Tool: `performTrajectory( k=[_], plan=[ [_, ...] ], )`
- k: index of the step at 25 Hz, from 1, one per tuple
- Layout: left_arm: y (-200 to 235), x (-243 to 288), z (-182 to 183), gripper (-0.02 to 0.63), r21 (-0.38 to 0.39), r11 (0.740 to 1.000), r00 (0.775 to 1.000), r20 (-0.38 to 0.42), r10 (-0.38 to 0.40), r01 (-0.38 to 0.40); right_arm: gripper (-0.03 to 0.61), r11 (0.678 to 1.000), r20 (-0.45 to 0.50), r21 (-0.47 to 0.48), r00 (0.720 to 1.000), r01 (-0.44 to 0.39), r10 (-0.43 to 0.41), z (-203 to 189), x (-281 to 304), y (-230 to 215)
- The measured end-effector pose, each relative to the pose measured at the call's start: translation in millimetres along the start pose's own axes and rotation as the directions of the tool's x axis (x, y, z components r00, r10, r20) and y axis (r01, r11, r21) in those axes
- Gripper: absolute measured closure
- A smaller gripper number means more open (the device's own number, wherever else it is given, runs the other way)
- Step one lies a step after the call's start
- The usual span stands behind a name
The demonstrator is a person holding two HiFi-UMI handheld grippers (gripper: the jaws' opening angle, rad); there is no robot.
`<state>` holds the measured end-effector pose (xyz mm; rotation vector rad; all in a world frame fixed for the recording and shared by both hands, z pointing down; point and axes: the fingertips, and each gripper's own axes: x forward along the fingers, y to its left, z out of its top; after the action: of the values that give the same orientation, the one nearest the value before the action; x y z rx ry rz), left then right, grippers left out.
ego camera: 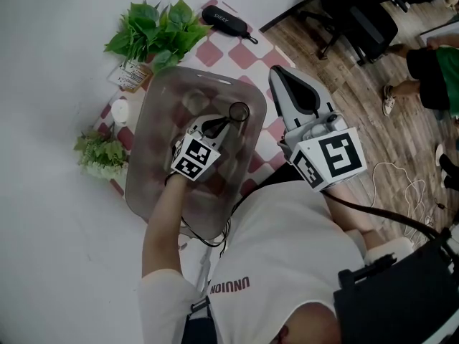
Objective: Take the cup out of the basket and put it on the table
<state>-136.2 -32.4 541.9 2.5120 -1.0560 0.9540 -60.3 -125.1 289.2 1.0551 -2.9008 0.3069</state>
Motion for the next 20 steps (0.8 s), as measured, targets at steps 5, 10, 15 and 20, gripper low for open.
performTrajectory(
  k=[5,10,15,20],
  plan=[
    [3.3,-7.9,5.3,0.574,-0.003,1.000,1.000,0.011,0.012,-0.012,0.560,1.000,0.008,0.002,1.000,-0.005,0.005,0.7,-1.4,0.5],
    [4.4,-16.0,10.7,0.574,-0.007,1.000,0.999,0.025,0.024,-0.024,0.560,1.000,0.018,0.005,1.000,-0.010,0.010,2.7,-4.3,1.3],
    [6.7,-28.5,22.2,0.574,-0.023,0.999,0.998,0.046,0.048,-0.047,0.560,1.000,0.027,0.008,0.999,-0.019,0.018,4.7,-6.1,2.1],
    [10.5,-42.6,34.1,0.574,-0.022,0.996,0.994,0.068,0.084,-0.082,0.560,0.999,0.036,0.013,0.999,-0.034,0.033,8.4,-7.1,2.7]
  ],
)
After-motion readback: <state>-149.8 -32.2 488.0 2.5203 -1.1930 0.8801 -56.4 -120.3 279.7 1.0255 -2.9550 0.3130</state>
